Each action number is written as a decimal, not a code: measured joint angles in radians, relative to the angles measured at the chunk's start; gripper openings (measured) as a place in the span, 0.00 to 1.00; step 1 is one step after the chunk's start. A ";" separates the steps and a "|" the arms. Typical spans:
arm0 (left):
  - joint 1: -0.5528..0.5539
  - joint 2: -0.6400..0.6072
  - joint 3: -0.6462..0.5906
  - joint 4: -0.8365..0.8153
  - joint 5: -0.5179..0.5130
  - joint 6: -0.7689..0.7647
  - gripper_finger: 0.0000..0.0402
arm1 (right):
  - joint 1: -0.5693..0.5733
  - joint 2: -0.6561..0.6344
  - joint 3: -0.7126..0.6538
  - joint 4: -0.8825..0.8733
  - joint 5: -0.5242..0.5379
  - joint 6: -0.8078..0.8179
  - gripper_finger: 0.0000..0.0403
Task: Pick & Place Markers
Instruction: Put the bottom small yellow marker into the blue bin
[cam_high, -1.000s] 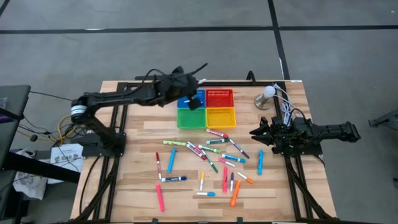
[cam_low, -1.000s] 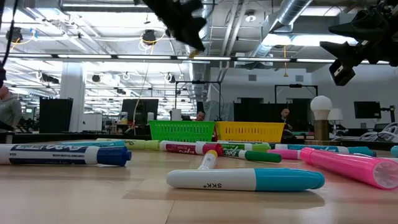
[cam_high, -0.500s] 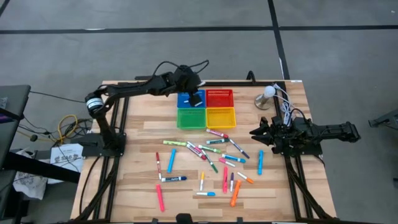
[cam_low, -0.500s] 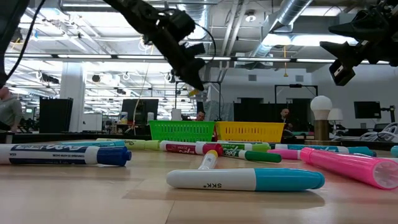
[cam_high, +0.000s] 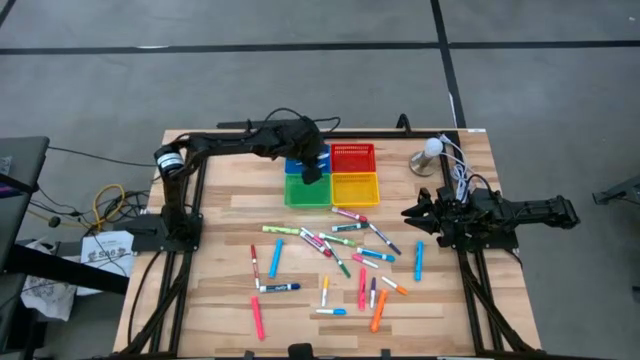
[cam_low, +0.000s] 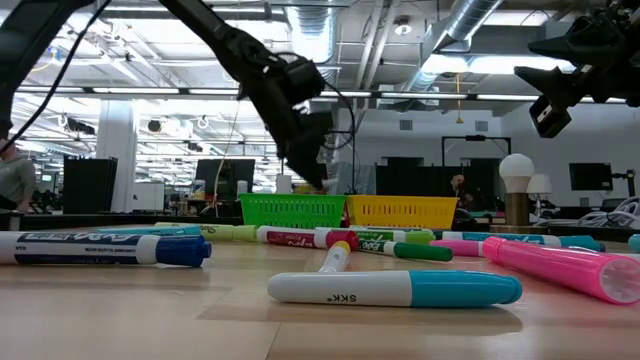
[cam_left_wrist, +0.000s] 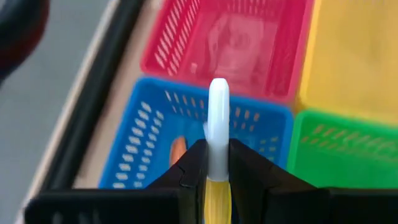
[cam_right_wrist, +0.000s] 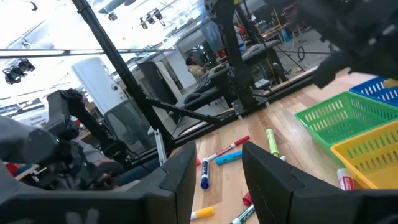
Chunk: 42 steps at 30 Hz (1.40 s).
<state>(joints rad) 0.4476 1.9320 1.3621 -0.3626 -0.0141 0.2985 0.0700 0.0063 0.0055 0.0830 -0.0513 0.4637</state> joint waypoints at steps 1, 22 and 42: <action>0.003 0.009 0.000 -0.008 0.000 0.000 0.14 | 0.000 0.000 0.000 0.000 0.000 0.000 0.30; 0.076 0.052 0.000 -0.042 0.057 -0.026 0.14 | 0.000 0.000 0.000 0.000 0.000 0.000 0.30; 0.069 0.105 -0.001 -0.041 0.044 -0.045 0.14 | 0.000 0.000 0.000 0.000 0.000 0.000 0.30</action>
<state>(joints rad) 0.5163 2.0373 1.3613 -0.4032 0.0299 0.2539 0.0700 0.0061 0.0053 0.0834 -0.0513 0.4637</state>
